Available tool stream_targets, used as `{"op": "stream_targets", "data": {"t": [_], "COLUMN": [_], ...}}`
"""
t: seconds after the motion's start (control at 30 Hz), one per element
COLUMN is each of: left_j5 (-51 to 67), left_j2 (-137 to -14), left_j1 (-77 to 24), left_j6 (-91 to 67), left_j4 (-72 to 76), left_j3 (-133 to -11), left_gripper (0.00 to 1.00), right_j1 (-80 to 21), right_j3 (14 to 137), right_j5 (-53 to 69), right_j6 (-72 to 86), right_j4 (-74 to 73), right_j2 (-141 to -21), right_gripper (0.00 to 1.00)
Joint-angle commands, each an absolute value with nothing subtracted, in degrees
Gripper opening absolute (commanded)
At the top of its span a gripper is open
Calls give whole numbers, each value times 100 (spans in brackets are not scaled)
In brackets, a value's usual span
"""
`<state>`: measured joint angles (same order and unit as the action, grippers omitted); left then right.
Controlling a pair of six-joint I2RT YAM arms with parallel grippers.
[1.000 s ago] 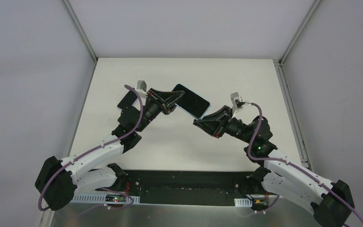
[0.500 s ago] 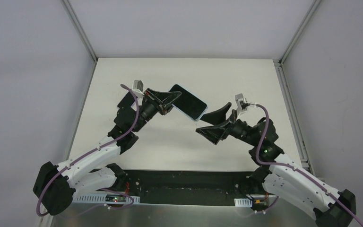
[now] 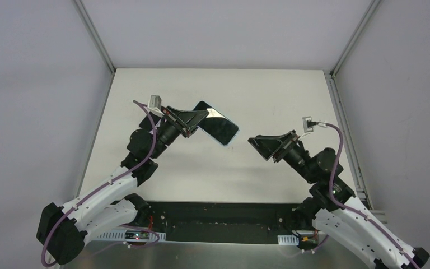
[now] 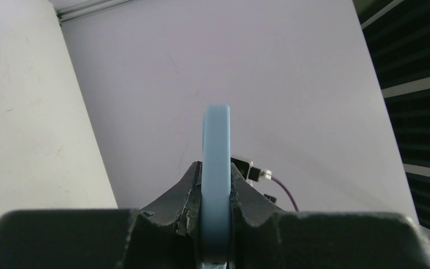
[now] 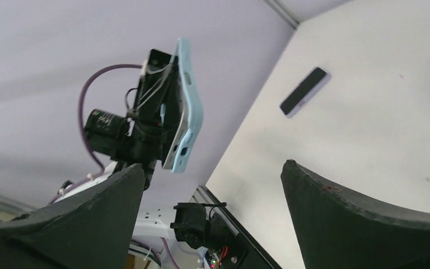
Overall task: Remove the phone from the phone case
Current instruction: Remove the phone case from the phone.
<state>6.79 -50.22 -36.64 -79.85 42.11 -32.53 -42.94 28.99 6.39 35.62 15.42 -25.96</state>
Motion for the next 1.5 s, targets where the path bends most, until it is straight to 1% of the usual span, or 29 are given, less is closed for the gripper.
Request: {"op": "stream_targets", "data": {"t": [0.0,0.07,0.13,0.3,0.4,0.53,0.6,0.77,1.03,1.23,1.33,1.47], "left_j5": [924,981,1045,1118,1035,1105,1139,1092,1344,1787,1750,1761], "left_j2": [-4882,-4926,-4939,-4880,-4876,-4838,-4746,-4376,-4072,-3964,-3879,-3922], "left_j1": [-3612,-3614,-3613,-3615,-3617,-3617,-3612,-3612,-3612,-3604,-3604,-3604], "left_j6": [-7772,-7772,-7714,-7544,-7533,-7443,-7356,-7020,-6728,-6469,-6436,-6590], "left_j4": [4667,4675,4667,4668,4667,4668,4667,4667,4667,4668,4667,4667], "left_j3": [-3287,-3308,-3338,-3305,-3215,-3116,-3060,-2851,-2709,-2712,-2714,-2805], "left_gripper": [0,0,0,0,0,0,0,0,0,0,0,0], "right_j1": [-4255,-4259,-4259,-4241,-4226,-4228,-4236,-4225,-4236,-4233,-4241,-4245], "right_j3": [3609,3628,3533,3097,3105,3289,3188,3005,3141,3226,3257,3180], "right_j5": [-61,268,138,-166,-68,787,1101,1068,1345,1471,1509,1417], "right_j6": [4111,4206,4582,4945,5078,4996,4934,4879,4969,4870,4883,4997], "right_j4": [37,50,174,649,736,854,1251,1730,1717,1496,1472,1520], "right_j2": [-2829,-2824,-2684,-2398,-2681,-3191,-3269,-3267,-3569,-3494,-3460,-3435], "right_gripper": [98,100,100,100,100,100,100,100,94,86,73,62]}}
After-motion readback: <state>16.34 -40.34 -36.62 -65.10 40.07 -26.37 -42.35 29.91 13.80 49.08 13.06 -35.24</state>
